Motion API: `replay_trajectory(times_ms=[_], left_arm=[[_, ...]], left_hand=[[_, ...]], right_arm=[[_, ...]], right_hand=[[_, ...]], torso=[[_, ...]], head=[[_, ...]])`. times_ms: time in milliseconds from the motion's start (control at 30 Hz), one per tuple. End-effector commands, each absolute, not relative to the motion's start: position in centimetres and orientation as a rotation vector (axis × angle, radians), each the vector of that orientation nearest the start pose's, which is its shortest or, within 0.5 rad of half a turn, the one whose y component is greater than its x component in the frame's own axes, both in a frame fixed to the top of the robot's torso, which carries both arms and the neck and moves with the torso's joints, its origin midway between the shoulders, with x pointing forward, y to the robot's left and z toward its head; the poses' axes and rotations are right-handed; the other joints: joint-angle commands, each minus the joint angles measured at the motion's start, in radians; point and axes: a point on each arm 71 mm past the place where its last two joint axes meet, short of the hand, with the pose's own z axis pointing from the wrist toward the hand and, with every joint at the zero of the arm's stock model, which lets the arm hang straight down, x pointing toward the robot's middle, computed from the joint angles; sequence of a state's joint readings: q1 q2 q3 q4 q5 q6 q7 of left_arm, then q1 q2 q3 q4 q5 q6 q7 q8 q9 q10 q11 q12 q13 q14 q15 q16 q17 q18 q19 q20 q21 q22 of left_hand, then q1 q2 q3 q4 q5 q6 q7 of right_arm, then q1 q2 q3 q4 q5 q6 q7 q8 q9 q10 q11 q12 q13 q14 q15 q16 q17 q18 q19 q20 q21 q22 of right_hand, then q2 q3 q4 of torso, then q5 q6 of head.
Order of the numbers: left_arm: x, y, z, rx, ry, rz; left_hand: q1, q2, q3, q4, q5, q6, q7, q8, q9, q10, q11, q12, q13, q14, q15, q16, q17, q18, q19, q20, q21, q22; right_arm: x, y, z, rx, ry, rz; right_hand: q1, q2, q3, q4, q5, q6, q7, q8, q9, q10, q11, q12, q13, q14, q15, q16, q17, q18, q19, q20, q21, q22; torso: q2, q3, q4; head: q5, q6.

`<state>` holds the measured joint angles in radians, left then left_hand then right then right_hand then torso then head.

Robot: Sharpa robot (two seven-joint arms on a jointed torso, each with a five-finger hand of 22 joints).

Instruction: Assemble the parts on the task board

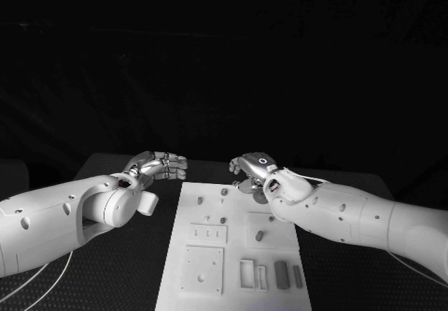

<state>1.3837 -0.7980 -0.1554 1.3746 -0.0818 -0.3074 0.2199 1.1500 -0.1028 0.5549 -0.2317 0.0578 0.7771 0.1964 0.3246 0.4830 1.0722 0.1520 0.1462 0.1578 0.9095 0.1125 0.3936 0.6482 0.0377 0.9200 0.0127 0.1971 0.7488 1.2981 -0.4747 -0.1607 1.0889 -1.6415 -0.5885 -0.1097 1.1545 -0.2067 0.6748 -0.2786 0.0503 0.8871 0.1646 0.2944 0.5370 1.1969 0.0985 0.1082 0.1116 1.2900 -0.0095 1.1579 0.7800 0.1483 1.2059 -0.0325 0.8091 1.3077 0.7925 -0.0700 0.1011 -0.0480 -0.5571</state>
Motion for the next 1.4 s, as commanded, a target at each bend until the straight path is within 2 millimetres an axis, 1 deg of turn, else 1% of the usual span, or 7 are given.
replay_trajectory(times_ms=[33, 233, 467, 733, 1000, 1233, 1400], left_arm=[[53.3, 23.0, -13.9, -0.966, 1.507, -1.379], [53.3, 23.3, -13.9, -0.969, 1.504, -1.374], [53.3, 23.6, -14.0, -0.971, 1.501, -1.369], [53.4, 23.6, -14.0, -0.973, 1.501, -1.365], [53.5, 23.5, -14.1, -0.974, 1.504, -1.363], [53.6, 23.4, -14.1, -0.973, 1.506, -1.362], [53.6, 23.4, -14.1, -0.973, 1.507, -1.362]], left_hand=[[0.000, -0.001, 0.004, 0.005, -0.004, 0.001, -0.009, -0.003, 0.002, -0.001, -0.004, -0.006, 0.002, -0.003, 0.002, -0.005, 0.002, 0.006, -0.006, 0.003, -0.005, 0.001], [0.000, -0.001, 0.003, 0.005, -0.004, 0.002, -0.011, -0.003, 0.002, 0.000, -0.005, -0.006, 0.002, -0.002, 0.002, -0.006, 0.003, 0.005, -0.006, 0.003, -0.006, 0.002], [0.000, -0.002, 0.003, 0.005, -0.004, 0.003, -0.011, -0.003, 0.002, 0.000, -0.005, -0.006, 0.002, -0.002, 0.002, -0.006, 0.004, 0.005, -0.006, 0.003, -0.006, 0.002], [-0.001, -0.002, 0.003, 0.006, -0.004, 0.003, -0.010, -0.003, 0.003, 0.000, -0.005, -0.007, 0.003, -0.002, 0.002, -0.007, 0.005, 0.005, -0.005, 0.002, -0.006, 0.002], [-0.002, -0.002, 0.002, 0.007, -0.004, 0.002, -0.008, -0.004, 0.003, 0.000, -0.004, -0.008, 0.003, -0.001, 0.002, -0.008, 0.006, 0.005, -0.005, 0.002, -0.007, 0.003], [-0.002, -0.001, 0.002, 0.007, -0.004, 0.001, -0.007, -0.004, 0.002, -0.001, -0.004, -0.009, 0.003, -0.001, 0.002, -0.009, 0.007, 0.005, -0.005, 0.002, -0.007, 0.003], [-0.003, -0.001, 0.002, 0.008, -0.004, 0.000, -0.006, -0.005, 0.002, -0.001, -0.003, -0.009, 0.003, -0.001, 0.002, -0.009, 0.008, 0.005, -0.005, 0.002, -0.007, 0.003]], right_arm=[[55.6, -14.8, -16.6, -0.293, 1.375, 0.507], [55.7, -18.2, -17.1, -0.288, 1.476, 0.458], [56.3, -20.5, -17.8, -0.297, 1.564, 0.404], [56.5, -20.5, -18.6, -0.316, 1.642, 0.387], [56.8, -20.7, -19.6, -0.332, 1.655, 0.373], [56.7, -20.5, -20.2, -0.335, 1.681, 0.371], [57.0, -20.7, -20.2, -0.330, 1.676, 0.362]], right_hand=[[-0.009, 0.003, -0.007, 0.000, -0.003, 0.007, -0.002, 0.008, 0.004, 0.018, -0.006, 0.008, 0.009, 0.001, -0.010, 0.007, -0.001, 0.113, 0.004, -0.003, 0.009, 0.020], [-0.022, -0.008, -0.021, 0.002, -0.003, -0.004, 0.000, 0.007, 0.010, 0.049, -0.020, 0.028, 0.039, 0.003, -0.024, 0.020, 0.002, 0.113, 0.007, -0.006, 0.017, 0.021], [-0.027, -0.031, -0.041, 0.031, 0.001, -0.032, -0.010, -0.002, 0.020, 0.068, -0.052, 0.173, 0.262, -0.011, -0.052, 0.028, 0.000, 0.113, 0.004, -0.008, 0.012, 0.015], [-0.036, -0.032, -0.032, 0.036, -0.003, -0.039, 0.005, -0.006, 0.024, -0.067, -0.030, 0.164, 0.360, -0.016, -0.033, 0.030, -0.005, 0.113, -0.005, -0.005, 0.012, 0.019], [-0.063, -0.051, -0.053, 0.053, -0.003, -0.055, -0.030, -0.017, 0.018, -0.017, -0.070, 0.360, 0.617, -0.012, -0.064, 0.048, -0.005, 0.113, 0.002, -0.009, 0.024, 0.020], [-0.072, -0.046, -0.052, 0.052, -0.003, -0.051, -0.034, -0.021, 0.014, -0.117, -0.080, 0.648, 0.955, -0.014, -0.081, 0.129, 0.037, 0.113, 0.011, -0.025, 0.077, 0.023], [-0.076, -0.044, -0.050, 0.054, -0.002, -0.054, -0.035, -0.024, 0.013, -0.122, -0.081, 0.727, 1.024, -0.018, -0.082, 0.162, 0.060, 0.113, 0.010, -0.029, 0.095, 0.023]], torso=[[0.000, 0.0025, -0.0120], [-0.003, 0.0048, -0.0229], [-0.001, 0.0072, -0.0230], [-0.001, 0.0060, -0.0225], [-0.001, 0.0044, -0.0196], [-0.001, 0.0043, -0.0158], [-0.001, 0.0025, -0.0193]], head=[[0.002, 0.008], [0.004, 0.014], [0.001, 0.010], [-0.006, 0.003], [-0.012, -0.007], [-0.017, -0.016], [-0.017, -0.016]])
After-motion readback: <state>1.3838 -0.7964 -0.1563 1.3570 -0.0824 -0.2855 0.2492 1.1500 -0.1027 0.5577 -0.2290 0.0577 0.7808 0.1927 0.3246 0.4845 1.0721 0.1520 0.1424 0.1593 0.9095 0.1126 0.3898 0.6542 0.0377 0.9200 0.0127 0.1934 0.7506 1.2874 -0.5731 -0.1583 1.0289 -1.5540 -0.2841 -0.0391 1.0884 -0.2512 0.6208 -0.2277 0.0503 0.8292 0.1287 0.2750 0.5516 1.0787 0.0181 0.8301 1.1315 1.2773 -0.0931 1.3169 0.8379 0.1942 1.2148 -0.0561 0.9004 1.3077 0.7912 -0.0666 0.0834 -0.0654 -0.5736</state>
